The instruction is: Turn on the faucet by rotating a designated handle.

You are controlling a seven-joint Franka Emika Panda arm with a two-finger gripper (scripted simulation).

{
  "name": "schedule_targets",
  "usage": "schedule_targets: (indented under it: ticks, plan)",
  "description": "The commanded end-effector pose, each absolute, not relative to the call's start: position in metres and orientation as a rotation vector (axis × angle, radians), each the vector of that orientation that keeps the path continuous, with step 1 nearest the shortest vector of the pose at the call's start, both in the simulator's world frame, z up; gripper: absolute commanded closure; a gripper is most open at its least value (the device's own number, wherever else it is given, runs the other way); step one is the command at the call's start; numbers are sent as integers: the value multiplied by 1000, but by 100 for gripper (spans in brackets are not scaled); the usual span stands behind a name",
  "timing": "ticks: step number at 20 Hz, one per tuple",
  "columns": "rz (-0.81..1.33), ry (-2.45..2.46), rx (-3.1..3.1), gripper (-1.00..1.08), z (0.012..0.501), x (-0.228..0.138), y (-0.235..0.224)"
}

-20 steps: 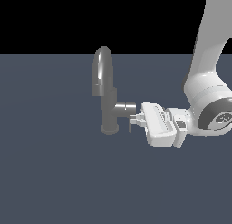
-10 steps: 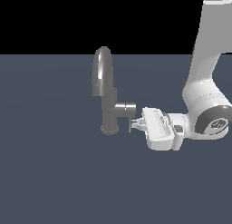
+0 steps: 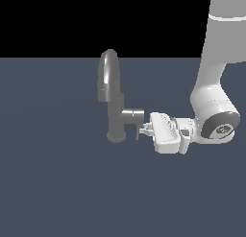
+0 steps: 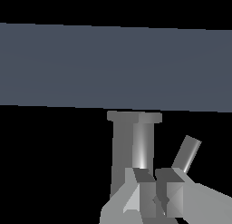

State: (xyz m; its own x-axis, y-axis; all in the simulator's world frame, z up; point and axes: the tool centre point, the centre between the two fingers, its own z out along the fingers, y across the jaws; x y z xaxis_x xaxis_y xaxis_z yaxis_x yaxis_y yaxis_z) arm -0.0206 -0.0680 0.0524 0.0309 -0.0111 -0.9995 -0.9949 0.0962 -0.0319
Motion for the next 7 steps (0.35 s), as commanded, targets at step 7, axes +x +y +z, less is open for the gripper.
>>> schedule_targets:
  ticks: [7]
  plan:
    - [1145, 1242, -1154, 108, 34, -5, -55]
